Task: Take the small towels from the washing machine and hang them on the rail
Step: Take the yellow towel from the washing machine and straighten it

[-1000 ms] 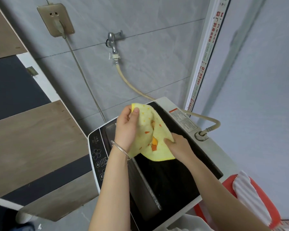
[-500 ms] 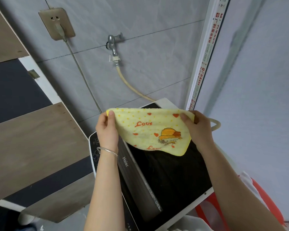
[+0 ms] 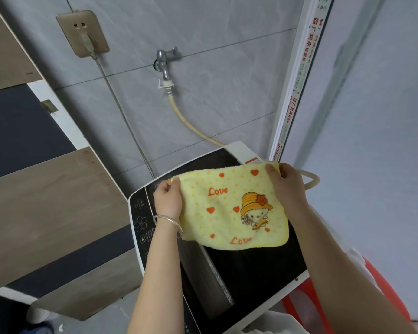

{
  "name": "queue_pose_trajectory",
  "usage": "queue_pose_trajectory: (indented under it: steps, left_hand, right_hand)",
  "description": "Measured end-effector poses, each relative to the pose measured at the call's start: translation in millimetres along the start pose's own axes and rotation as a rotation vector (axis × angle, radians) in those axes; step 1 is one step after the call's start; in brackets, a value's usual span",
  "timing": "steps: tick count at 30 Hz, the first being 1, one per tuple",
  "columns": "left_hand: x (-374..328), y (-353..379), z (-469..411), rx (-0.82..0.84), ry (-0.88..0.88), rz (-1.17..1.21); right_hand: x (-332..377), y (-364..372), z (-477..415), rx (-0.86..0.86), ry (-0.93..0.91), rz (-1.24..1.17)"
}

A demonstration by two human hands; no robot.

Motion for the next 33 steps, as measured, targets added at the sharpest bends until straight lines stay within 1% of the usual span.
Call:
queue_pose_trajectory:
  steps: [2, 4, 6, 8, 10, 12, 17, 19, 22, 26, 28, 30, 33]
  left_hand:
    - [10.4, 6.8, 2.5, 0.059, -0.052, -0.003]
    - [16.5, 16.7, 8.9, 0.161, -0.116, 0.043]
    - [18.6, 25.5, 12.6, 0.253, -0.132, 0.059]
    - [13.7, 29.1, 12.1, 0.288, -0.070, -0.014]
    - [18.5, 32.8, 8.3, 0.306, -0.058, -0.108]
    - [32.6, 35.6, 7.5, 0.320, -0.106, -0.210]
    - [74.4, 44.8, 18.7, 0.401, -0.224, -0.414]
    - [88.7, 46.0, 25.6, 0.435, -0.268, -0.493]
    - [109.5, 45.0, 31.1, 0.452, -0.316, -0.616]
    - [114.2, 45.3, 37.4, 0.452, -0.336, -0.732]
    - [117.9, 46.1, 36.4, 0.448, -0.355, -0.728]
    - [115.7, 49.1, 33.8, 0.457, -0.326, -0.725]
    - [105.5, 52.2, 24.7, 0.426, -0.252, -0.660]
  right_hand:
    - [-7.5, 5.3, 0.9, 0.013, 0.012, 0.040]
    - [-13.8, 7.8, 1.5, 0.016, 0.021, 0.055]
    - [-17.0, 8.9, 2.3, 0.020, 0.025, 0.067]
    - [-17.7, 8.9, 1.6, 0.011, 0.026, 0.061]
    - [-20.3, 9.5, 0.5, 0.008, 0.048, 0.020]
    - [-27.9, 12.8, -1.9, 0.022, 0.072, 0.023]
    - [-63.2, 25.3, -1.6, 0.119, 0.187, 0.165]
    - [-73.0, 28.8, 1.9, 0.175, 0.208, 0.280]
    - [-90.1, 32.7, 7.9, 0.253, 0.233, 0.437]
    - [-112.0, 23.5, 14.2, 0.215, 0.287, 0.545]
    - [-127.0, 19.4, 18.4, 0.214, 0.360, 0.568]
    - [-140.3, 17.0, 21.5, 0.228, 0.425, 0.562]
    - [-143.5, 17.7, 25.4, 0.266, 0.439, 0.569]
Point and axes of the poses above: each hand's wrist, its own z-axis away from the middle knuckle, its own y-axis out of the palm, x = y × z, the point moved 10 cm from there along -z, towards the middle knuckle
